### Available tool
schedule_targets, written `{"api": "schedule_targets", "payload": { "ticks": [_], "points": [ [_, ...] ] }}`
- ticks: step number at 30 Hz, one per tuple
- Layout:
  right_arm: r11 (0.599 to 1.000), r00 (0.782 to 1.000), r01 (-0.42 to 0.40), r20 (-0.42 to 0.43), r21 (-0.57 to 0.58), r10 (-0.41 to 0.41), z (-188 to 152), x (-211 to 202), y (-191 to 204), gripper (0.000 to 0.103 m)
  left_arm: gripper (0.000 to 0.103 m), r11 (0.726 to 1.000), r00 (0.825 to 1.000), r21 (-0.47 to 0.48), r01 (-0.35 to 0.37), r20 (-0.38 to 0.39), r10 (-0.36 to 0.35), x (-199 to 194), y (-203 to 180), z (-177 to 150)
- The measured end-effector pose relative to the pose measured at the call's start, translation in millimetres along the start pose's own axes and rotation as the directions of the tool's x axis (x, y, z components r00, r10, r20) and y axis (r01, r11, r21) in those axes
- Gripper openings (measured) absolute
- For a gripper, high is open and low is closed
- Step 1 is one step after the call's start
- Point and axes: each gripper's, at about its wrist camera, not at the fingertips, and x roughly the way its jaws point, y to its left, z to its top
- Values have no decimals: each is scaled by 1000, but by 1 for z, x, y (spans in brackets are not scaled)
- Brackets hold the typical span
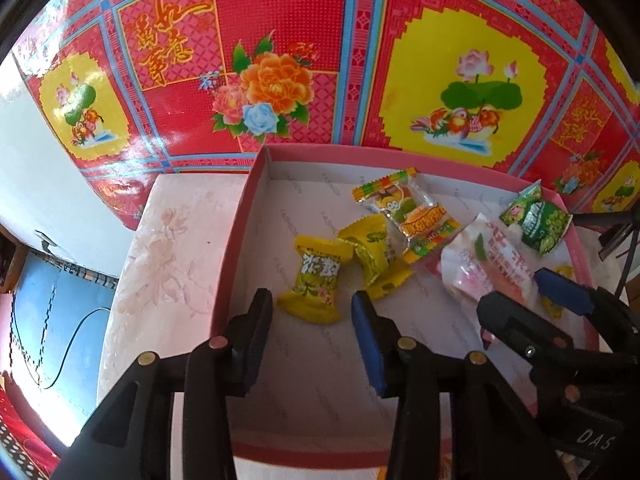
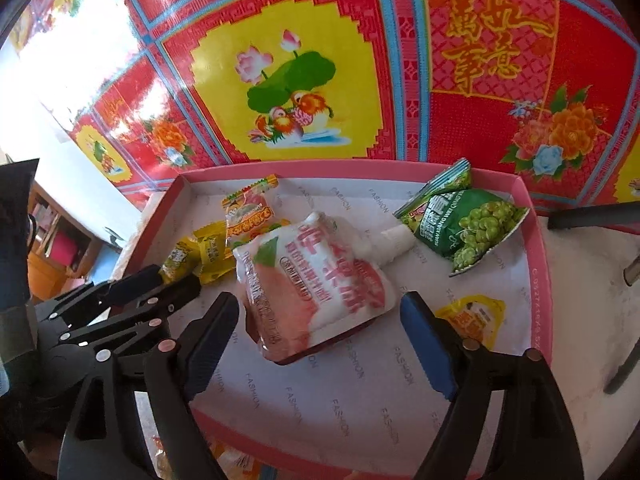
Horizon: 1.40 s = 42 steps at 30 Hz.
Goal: Organize snacks
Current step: 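Open the right tool to drop the pouch while the left tool releases the candy pack, then withdraw both open tools from the box back to the loose snacks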
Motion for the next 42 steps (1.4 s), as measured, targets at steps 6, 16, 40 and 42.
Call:
{"api": "schedule_targets", "payload": {
  "ticks": [6, 16, 40, 42],
  "points": [
    [1000, 1000, 5, 20, 1, -5, -3, -15, 1, 87, 43, 1000, 1000, 3, 2, 12, -2, -18, -1, -5],
    [1000, 999, 20, 27, -19, -19, -17, -41, 8, 87, 43, 1000, 1000, -2, 18, 26, -18, -51, -1, -21],
    [999, 997, 29, 78, -13, -28, -67, -102, -9, 87, 43, 997, 997, 9, 82, -12, -82, -86, -10, -59],
    [999, 996, 37, 80, -23, -35, -71, -106, -11, 87, 43, 996, 996, 8, 86, -16, -86, -87, -11, -60]
  ]
}}
